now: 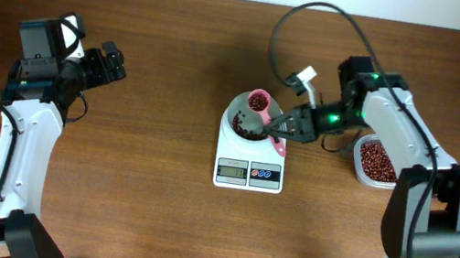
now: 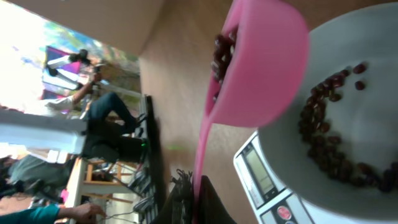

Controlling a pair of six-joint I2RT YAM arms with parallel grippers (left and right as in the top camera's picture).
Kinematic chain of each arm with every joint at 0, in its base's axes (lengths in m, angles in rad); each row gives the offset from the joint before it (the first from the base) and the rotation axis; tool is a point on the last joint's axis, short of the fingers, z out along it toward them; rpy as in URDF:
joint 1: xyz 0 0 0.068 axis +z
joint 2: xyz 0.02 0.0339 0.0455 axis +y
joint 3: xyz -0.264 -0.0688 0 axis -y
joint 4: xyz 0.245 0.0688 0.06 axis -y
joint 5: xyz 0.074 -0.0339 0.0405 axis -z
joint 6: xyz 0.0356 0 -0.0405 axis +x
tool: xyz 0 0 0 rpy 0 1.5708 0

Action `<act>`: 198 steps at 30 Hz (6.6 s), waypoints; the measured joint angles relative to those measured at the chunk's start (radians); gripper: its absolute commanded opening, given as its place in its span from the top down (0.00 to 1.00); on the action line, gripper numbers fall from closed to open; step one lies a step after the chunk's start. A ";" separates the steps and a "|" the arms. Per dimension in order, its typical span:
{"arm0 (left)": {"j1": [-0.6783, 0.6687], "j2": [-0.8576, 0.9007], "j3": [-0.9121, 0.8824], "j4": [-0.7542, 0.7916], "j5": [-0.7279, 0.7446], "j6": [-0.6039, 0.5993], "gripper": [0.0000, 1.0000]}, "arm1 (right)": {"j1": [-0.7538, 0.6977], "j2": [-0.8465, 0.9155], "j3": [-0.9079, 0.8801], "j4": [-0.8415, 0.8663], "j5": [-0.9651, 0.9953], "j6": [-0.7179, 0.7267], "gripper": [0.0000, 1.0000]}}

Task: Scoop item into bowl and weigh 50g on scale
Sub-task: 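Carry the filled scoop left over the white bowl on the scale, then tip the scoop to pour beans into the white bowl, then return the empty scoop right into the bean tub, then drag the pink scoop through the beans to refill it, then lift the filled scoop and carry it over the white bowl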

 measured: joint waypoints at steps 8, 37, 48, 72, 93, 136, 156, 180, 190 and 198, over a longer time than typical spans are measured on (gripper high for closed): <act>0.000 0.000 0.000 0.000 0.000 0.000 0.01 | 0.064 0.000 0.000 0.084 0.231 0.123 0.96; 0.000 0.000 0.000 0.000 0.000 0.000 0.01 | 0.250 0.000 0.214 -0.147 0.938 0.117 0.96; 0.000 0.000 0.000 0.000 0.000 0.000 0.01 | 0.326 0.000 0.366 -0.227 1.190 0.054 0.96; 0.000 0.000 0.000 0.000 0.000 0.000 0.01 | 0.127 0.000 0.416 -0.446 0.910 0.014 0.96; 0.000 0.000 0.000 0.000 0.000 0.000 0.01 | -0.431 -0.001 0.267 -0.594 1.161 0.184 0.96; 0.000 0.000 0.000 0.000 0.000 0.000 0.01 | -0.439 -0.014 0.016 -0.303 0.949 0.185 0.96; 0.000 0.000 0.000 0.000 0.000 0.000 0.01 | -0.468 -0.018 -0.052 -0.319 0.748 0.150 0.96; 0.000 0.000 0.000 0.000 0.000 0.000 0.01 | -0.673 -0.018 -0.059 -0.549 0.301 -0.324 0.96; 0.000 0.000 0.000 -0.001 0.000 0.000 0.01 | -0.311 -0.018 -0.061 -0.365 0.118 -0.304 0.96; 0.000 0.000 0.000 0.000 0.000 0.000 0.01 | -0.008 -0.018 -0.065 0.074 0.098 0.050 0.96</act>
